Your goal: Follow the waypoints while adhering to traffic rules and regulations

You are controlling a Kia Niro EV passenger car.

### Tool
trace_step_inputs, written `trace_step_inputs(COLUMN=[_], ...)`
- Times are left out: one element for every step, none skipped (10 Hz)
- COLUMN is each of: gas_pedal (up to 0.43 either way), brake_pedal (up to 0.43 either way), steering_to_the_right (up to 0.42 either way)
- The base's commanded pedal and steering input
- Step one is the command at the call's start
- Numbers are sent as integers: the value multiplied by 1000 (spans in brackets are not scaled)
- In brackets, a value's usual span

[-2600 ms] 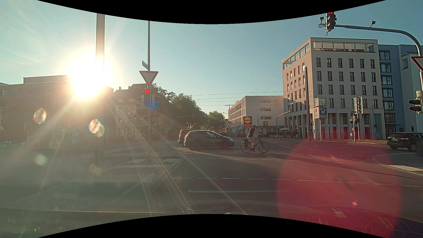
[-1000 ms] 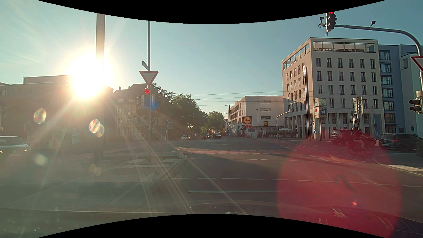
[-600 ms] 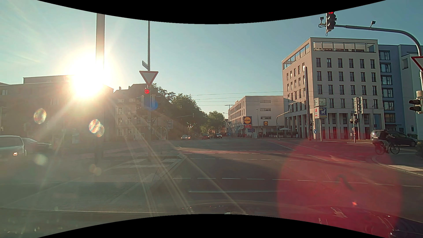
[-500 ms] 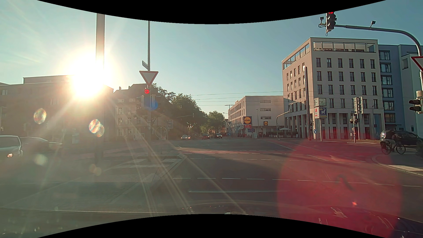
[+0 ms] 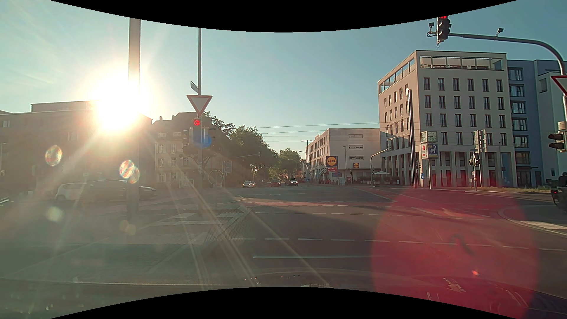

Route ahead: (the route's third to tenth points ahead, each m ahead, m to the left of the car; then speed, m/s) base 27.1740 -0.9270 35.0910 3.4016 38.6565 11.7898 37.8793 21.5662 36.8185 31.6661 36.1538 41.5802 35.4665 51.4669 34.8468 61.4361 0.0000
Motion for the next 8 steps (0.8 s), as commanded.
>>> trace_step_inputs(gas_pedal=[0,0,0,0,0,0,0,0], brake_pedal=[226,226,226,226,226,226,226,226], steering_to_the_right=[-1,-1,-1,-1,-1,-1,-1,-1])
